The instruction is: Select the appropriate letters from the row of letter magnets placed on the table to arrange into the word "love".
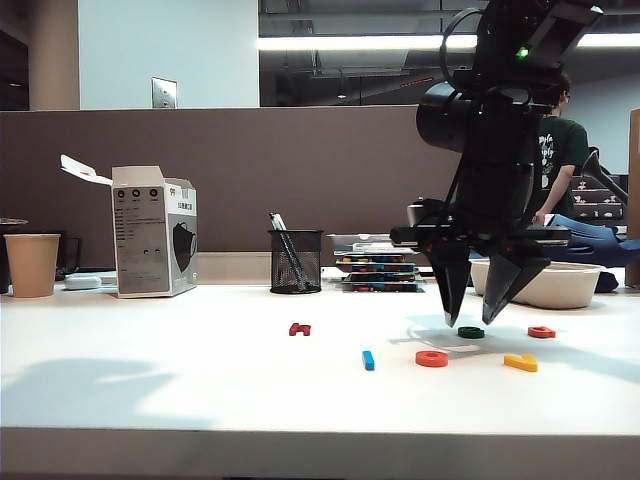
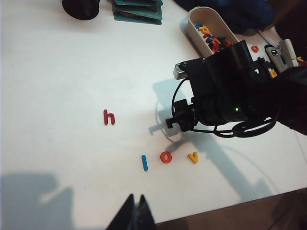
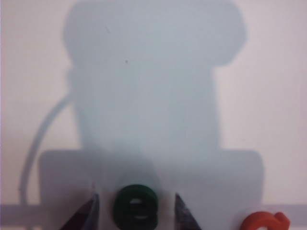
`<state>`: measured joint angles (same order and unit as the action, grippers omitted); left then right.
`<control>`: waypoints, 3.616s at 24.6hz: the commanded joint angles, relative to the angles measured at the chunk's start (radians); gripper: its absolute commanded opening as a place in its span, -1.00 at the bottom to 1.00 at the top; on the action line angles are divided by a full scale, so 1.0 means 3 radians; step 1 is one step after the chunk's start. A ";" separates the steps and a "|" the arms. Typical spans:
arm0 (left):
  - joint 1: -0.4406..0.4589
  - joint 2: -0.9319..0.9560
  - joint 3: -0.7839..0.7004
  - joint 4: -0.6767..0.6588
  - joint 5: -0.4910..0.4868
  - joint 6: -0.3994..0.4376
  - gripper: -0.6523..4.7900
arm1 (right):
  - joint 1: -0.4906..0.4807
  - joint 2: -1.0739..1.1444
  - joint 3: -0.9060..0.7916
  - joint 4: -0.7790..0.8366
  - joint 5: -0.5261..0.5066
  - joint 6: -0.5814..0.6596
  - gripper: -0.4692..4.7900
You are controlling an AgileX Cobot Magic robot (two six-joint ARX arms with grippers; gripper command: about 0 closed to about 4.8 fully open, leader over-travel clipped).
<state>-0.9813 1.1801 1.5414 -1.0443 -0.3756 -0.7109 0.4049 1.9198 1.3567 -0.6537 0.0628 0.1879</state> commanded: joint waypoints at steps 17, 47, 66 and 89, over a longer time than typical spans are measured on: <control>-0.0004 -0.0008 0.0008 0.0018 -0.0020 0.0013 -0.78 | 0.0025 0.0090 0.0017 -0.0177 -0.0043 -0.0003 -0.19; -0.0004 -0.0008 0.0008 0.0013 -0.0019 0.0013 -0.78 | 0.0025 0.0089 0.0017 -0.0252 -0.0032 -0.0005 -0.46; -0.0004 -0.0008 0.0008 0.0003 -0.0019 0.0013 -0.78 | 0.0024 -0.0057 0.0018 -0.0331 -0.0043 -0.0003 -0.46; -0.0004 -0.0008 0.0008 -0.0008 -0.0019 0.0013 -0.78 | -0.0276 -0.0767 -0.0571 -0.0532 -0.0046 0.0161 -0.46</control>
<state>-0.9813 1.1805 1.5414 -1.0519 -0.3763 -0.7109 0.3286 1.7100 1.2045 -0.8310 0.0498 0.2317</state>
